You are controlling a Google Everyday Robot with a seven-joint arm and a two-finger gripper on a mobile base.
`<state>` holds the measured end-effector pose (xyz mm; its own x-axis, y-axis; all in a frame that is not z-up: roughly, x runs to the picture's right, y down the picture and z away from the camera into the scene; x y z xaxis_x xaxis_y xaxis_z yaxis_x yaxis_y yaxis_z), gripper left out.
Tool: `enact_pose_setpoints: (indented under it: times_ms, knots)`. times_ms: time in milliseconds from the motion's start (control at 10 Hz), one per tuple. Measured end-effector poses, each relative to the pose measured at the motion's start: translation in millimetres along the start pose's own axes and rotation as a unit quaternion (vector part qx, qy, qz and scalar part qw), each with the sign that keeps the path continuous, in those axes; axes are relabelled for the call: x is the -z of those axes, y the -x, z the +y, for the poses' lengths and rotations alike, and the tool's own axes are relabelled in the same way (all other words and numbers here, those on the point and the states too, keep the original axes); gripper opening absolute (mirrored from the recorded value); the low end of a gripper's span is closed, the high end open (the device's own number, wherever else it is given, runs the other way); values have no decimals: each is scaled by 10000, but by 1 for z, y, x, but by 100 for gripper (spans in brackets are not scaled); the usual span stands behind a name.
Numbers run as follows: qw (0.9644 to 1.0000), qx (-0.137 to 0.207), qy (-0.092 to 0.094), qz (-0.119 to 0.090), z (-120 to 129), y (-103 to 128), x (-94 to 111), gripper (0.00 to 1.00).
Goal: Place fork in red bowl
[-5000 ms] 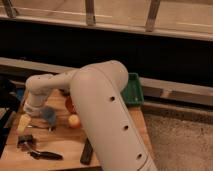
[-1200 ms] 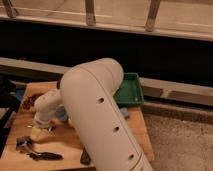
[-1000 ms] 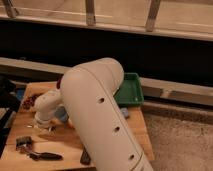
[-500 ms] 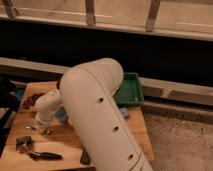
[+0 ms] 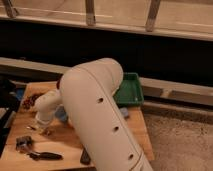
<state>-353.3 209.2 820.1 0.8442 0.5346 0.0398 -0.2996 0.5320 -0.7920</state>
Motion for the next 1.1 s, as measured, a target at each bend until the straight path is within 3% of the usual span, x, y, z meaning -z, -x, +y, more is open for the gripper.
enact_pose_setpoints:
  times_ms: [200,400,700,900,1100]
  knots:
    - [9997,-251,-8,-34,-8,7,32,0]
    - [9984,-559,37,-33,-9,21,77,0]
    - [9953,-964,35,56,-25,23,120,0]
    - [9910,-1340,-5,40,-37,5,137,0]
    - [9832,-1815,-80,-188,-49,-32,158,0]
